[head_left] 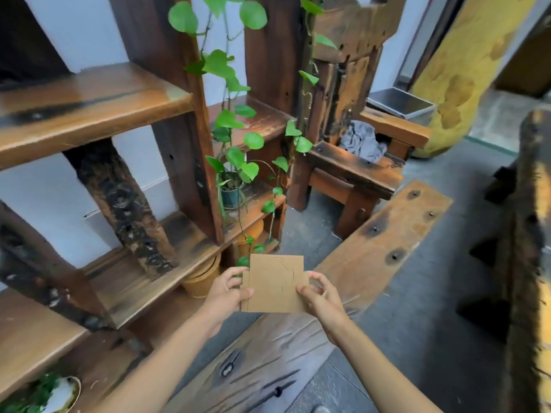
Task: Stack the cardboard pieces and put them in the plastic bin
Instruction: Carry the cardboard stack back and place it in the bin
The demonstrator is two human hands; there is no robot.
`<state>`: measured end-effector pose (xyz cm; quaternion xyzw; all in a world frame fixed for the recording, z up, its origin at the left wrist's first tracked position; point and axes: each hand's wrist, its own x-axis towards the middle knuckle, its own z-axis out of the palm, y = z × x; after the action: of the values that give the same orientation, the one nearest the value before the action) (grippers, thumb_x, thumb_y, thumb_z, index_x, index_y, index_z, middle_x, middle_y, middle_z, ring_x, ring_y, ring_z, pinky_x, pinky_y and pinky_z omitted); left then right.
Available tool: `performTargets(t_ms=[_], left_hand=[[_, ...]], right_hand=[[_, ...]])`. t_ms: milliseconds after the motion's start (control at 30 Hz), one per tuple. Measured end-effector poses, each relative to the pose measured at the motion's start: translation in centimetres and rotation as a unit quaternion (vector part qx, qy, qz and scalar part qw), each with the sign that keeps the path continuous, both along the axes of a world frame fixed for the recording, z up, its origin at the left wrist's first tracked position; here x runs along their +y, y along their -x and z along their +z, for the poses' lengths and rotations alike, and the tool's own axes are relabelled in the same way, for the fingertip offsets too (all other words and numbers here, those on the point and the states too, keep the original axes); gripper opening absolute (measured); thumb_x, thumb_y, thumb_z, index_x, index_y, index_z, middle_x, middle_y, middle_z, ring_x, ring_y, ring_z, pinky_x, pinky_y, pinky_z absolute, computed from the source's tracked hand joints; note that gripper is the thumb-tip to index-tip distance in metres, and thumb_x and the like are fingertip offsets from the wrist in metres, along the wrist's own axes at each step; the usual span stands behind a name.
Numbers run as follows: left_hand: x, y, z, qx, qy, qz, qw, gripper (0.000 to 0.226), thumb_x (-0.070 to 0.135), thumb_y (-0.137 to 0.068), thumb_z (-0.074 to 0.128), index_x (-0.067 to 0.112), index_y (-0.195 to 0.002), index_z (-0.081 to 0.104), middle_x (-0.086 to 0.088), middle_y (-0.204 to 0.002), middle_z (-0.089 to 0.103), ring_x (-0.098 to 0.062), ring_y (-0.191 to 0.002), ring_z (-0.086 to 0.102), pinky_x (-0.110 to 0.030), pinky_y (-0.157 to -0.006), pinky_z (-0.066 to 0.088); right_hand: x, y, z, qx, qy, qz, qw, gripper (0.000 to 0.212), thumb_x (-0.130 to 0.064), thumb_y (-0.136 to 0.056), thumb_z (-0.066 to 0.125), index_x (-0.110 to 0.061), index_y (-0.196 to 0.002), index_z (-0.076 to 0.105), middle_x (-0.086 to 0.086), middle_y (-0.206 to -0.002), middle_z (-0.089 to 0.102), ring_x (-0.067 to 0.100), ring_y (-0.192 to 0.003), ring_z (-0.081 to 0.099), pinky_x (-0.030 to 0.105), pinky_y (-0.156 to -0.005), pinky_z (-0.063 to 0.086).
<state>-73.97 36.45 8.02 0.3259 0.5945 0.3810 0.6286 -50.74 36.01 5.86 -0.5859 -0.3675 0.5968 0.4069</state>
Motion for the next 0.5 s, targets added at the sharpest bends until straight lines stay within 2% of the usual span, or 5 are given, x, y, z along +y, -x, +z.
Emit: performTargets(t_ms=[133, 267, 400, 500], left_hand=[[0.0, -3.4, 0.0, 0.020, 0.002, -0.063, 0.998, 0.044, -0.008, -0.090, 0.061, 0.018, -0.125, 0.058, -0.007, -0.116, 0.071, -0.020, -0.100, 0.069, -0.026, -0.061, 0.059], [-0.5, -6.9, -0.2, 0.025, 0.010, -0.109, 0.994, 0.041, -0.008, -0.091, 0.060, 0.019, -0.122, 0.058, -0.002, -0.110, 0.072, -0.016, -0.092, 0.071, -0.025, -0.056, 0.058], [-1.5, -10.9, -0.3, 0.026, 0.008, -0.154, 0.988, 0.042, -0.007, -0.091, 0.061, 0.019, -0.123, 0.058, -0.003, -0.111, 0.073, -0.017, -0.094, 0.071, -0.027, -0.058, 0.058], [-2.5, -13.6, -0.6, 0.022, 0.007, -0.181, 0.983, 0.044, -0.007, -0.090, 0.061, 0.018, -0.126, 0.058, -0.008, -0.119, 0.070, -0.023, -0.103, 0.069, -0.032, -0.065, 0.059]], right_hand=[[-2.6, -3.2, -0.1, 0.001, 0.004, -0.053, 0.999, 0.027, -0.006, -0.094, 0.066, -0.016, -0.119, 0.061, -0.001, -0.086, 0.079, 0.005, -0.074, 0.072, 0.017, -0.057, 0.052], [-5.3, -6.3, -0.1, 0.006, 0.008, -0.103, 0.995, 0.028, -0.006, -0.094, 0.066, -0.017, -0.120, 0.062, -0.001, -0.086, 0.078, 0.006, -0.076, 0.071, 0.020, -0.062, 0.052], [-8.3, -9.6, -0.1, 0.002, 0.011, -0.145, 0.989, 0.027, -0.007, -0.094, 0.065, -0.019, -0.118, 0.062, -0.002, -0.088, 0.077, 0.006, -0.079, 0.070, 0.026, -0.070, 0.054], [-10.6, -11.8, -0.2, 0.004, 0.010, -0.177, 0.984, 0.026, -0.007, -0.094, 0.065, -0.018, -0.117, 0.061, 0.000, -0.087, 0.077, 0.009, -0.080, 0.068, 0.025, -0.068, 0.053]])
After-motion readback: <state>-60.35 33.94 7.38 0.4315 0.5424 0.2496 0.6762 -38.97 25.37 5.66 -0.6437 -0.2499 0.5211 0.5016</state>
